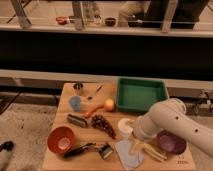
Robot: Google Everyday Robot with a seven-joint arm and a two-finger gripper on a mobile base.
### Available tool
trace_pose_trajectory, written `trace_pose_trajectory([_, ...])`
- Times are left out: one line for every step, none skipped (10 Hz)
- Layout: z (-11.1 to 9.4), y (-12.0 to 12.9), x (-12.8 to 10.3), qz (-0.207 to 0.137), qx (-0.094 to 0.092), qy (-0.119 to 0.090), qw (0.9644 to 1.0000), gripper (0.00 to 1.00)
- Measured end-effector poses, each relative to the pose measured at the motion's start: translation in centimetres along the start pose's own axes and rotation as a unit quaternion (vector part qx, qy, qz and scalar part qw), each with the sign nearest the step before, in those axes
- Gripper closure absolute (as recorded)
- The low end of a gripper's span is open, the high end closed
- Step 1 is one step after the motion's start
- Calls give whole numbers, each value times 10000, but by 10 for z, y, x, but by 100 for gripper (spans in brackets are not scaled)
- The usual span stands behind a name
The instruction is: Place brush in plastic cup
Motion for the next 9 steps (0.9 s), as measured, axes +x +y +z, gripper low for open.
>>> trace_pose_trajectory([3, 3, -3, 9, -10, -14, 10000, 20])
trace_pose_trajectory([6, 5, -6, 12, -22, -27, 10000, 20])
trace_pose_trajectory([8, 7, -9, -2, -38, -45, 10000, 20])
trace_pose_trajectory([12, 11, -16, -56, -69, -90, 9999, 20])
trace_pose_trajectory([14, 14, -22, -129, -97, -140, 9998, 20])
trace_pose_trajectory([16, 16, -29, -226, -137, -201, 9994, 20])
trace_pose_trajectory([19, 18, -34, -276, -175, -275, 9991, 20])
trace_pose_trajectory([22, 19, -38, -299, -220, -339, 9987, 20])
trace_pose_trajectory([25, 20, -43, -339, -266, -398, 9983, 20])
